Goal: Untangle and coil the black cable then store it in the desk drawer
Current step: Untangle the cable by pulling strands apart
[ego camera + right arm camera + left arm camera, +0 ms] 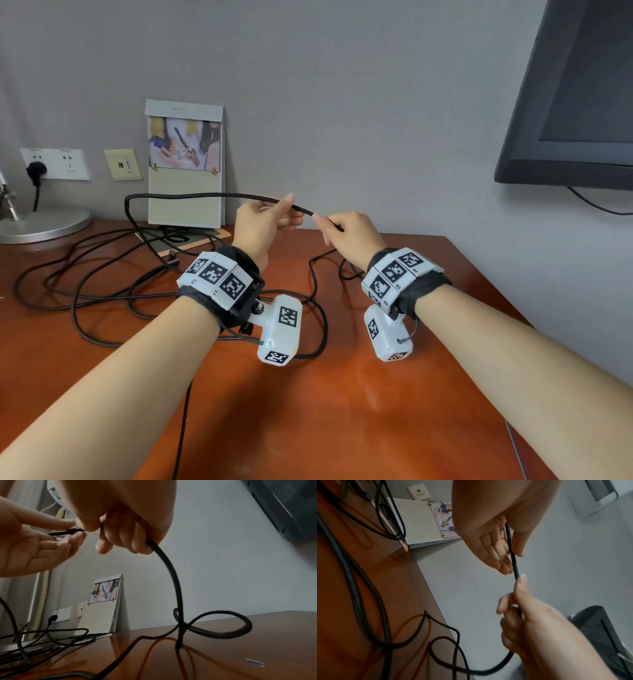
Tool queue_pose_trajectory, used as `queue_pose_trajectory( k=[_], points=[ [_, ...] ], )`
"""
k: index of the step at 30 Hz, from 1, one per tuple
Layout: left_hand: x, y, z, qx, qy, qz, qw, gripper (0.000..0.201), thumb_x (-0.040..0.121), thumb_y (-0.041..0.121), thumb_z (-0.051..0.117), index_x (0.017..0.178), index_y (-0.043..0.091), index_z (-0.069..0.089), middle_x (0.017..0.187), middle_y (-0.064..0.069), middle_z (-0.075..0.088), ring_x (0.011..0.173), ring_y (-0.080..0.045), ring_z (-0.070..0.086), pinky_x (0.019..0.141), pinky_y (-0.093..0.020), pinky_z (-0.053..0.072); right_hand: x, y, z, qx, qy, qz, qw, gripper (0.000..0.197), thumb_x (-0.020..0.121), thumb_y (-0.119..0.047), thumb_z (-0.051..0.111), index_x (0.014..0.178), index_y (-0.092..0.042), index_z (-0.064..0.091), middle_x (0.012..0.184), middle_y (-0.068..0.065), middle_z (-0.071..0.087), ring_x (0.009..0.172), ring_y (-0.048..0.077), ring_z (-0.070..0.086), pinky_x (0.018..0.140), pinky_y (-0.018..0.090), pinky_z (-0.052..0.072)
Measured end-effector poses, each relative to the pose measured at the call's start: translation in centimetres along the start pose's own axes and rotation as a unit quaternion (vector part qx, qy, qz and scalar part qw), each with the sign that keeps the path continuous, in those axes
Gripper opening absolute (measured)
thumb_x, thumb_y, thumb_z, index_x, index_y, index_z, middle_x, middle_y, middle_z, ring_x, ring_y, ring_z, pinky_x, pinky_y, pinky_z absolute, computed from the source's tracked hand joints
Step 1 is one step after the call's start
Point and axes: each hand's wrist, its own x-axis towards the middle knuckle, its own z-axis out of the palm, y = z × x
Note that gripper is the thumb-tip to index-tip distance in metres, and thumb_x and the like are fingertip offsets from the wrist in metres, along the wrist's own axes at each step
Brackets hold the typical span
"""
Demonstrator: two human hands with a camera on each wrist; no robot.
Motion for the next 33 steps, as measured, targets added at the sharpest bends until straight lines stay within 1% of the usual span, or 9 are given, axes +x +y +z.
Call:
queue_pose_trajectory(
  k=[4,6,10,13,15,18,21,30,33],
  points=[
    [-0.3,0.0,0.8,0.024,-0.009,0.009,1.000,0.013,0.089,0.012,0.063,0.082,0.003,0.056,0.076,-0.013,0.067,0.058,-0.011,0.068,0.062,-0.020,0.055,0.3,-0.5,0.2,-0.023,-0.011,-0.022,0.999,0.053,0.094,-0.047,0.044,0.060,-0.008,0.058,0.052,0.000,0.051,0.054,0.020,0.053,0.060,0.034,0.046],
    [-0.2,-0.1,0.5,0.026,0.007,0.015,1.000,0.013,0.091,0.011,0.060,0.081,0.003,0.057,0.072,-0.011,0.065,0.055,-0.007,0.067,0.058,-0.017,0.053,0.2,-0.4,0.0,-0.042,-0.020,-0.018,0.999,0.054,0.094,-0.049,0.042,0.062,-0.009,0.059,0.051,-0.002,0.049,0.053,0.018,0.050,0.059,0.034,0.046],
    [0.3,-0.2,-0.5,0.000,0.038,-0.001,0.999,0.013,0.092,0.012,0.059,0.084,0.002,0.057,0.066,-0.006,0.066,0.055,-0.008,0.067,0.062,-0.018,0.055,-0.2,0.3,-0.6,-0.059,-0.016,-0.008,0.998,0.056,0.096,-0.048,0.039,0.061,-0.009,0.058,0.046,-0.007,0.044,0.046,0.013,0.044,0.057,0.030,0.041],
    [0.1,-0.3,-0.6,-0.010,0.030,-0.006,0.999,0.018,0.091,0.013,0.061,0.096,-0.003,0.055,0.074,-0.011,0.066,0.058,-0.009,0.068,0.062,-0.019,0.055,-0.2,0.4,-0.4,-0.063,-0.010,-0.006,0.998,0.060,0.095,-0.050,0.038,0.063,-0.003,0.058,0.050,0.000,0.047,0.049,0.017,0.047,0.059,0.035,0.047],
    [-0.2,-0.2,-0.1,-0.005,0.002,-0.012,1.000,0.017,0.090,0.013,0.062,0.095,-0.002,0.055,0.079,-0.013,0.067,0.059,-0.009,0.068,0.062,-0.019,0.055,-0.1,0.0,-0.1,-0.059,-0.007,-0.007,0.998,0.060,0.095,-0.050,0.039,0.064,-0.003,0.060,0.050,0.001,0.048,0.052,0.019,0.049,0.060,0.036,0.048],
    [-0.7,-0.2,0.6,0.003,-0.025,-0.018,1.000,0.020,0.090,0.011,0.061,0.101,-0.003,0.052,0.079,-0.013,0.067,0.059,-0.009,0.068,0.064,-0.019,0.057,0.0,-0.4,0.2,-0.044,-0.009,-0.009,0.999,0.057,0.096,-0.048,0.040,0.058,-0.009,0.057,0.049,-0.003,0.049,0.053,0.018,0.052,0.059,0.032,0.045],
    [-0.5,-0.3,0.6,0.003,-0.006,-0.012,1.000,0.023,0.091,0.009,0.060,0.106,-0.006,0.052,0.076,-0.011,0.066,0.058,-0.008,0.067,0.066,-0.019,0.057,0.0,-0.3,0.2,-0.037,-0.012,-0.004,0.999,0.056,0.096,-0.048,0.039,0.055,-0.014,0.055,0.046,-0.007,0.046,0.049,0.013,0.049,0.057,0.028,0.040],
    [-0.2,-1.1,-0.5,-0.033,0.053,-0.012,0.998,0.018,0.092,0.011,0.059,0.101,0.001,0.048,0.075,-0.009,0.065,0.056,-0.006,0.066,0.064,-0.018,0.056,0.0,0.0,0.2,-0.052,-0.006,-0.003,0.999,0.057,0.096,-0.048,0.039,0.054,-0.013,0.055,0.043,-0.008,0.044,0.045,0.010,0.045,0.053,0.025,0.037],
    [-0.6,-1.1,0.1,-0.028,0.044,0.004,0.999,0.014,0.090,0.009,0.061,0.088,0.008,0.048,0.075,-0.008,0.064,0.055,-0.005,0.066,0.060,-0.016,0.054,0.2,-0.5,0.5,-0.052,-0.007,-0.008,0.999,0.057,0.096,-0.048,0.039,0.054,-0.013,0.055,0.045,-0.007,0.045,0.048,0.011,0.048,0.055,0.026,0.039]
  ],
)
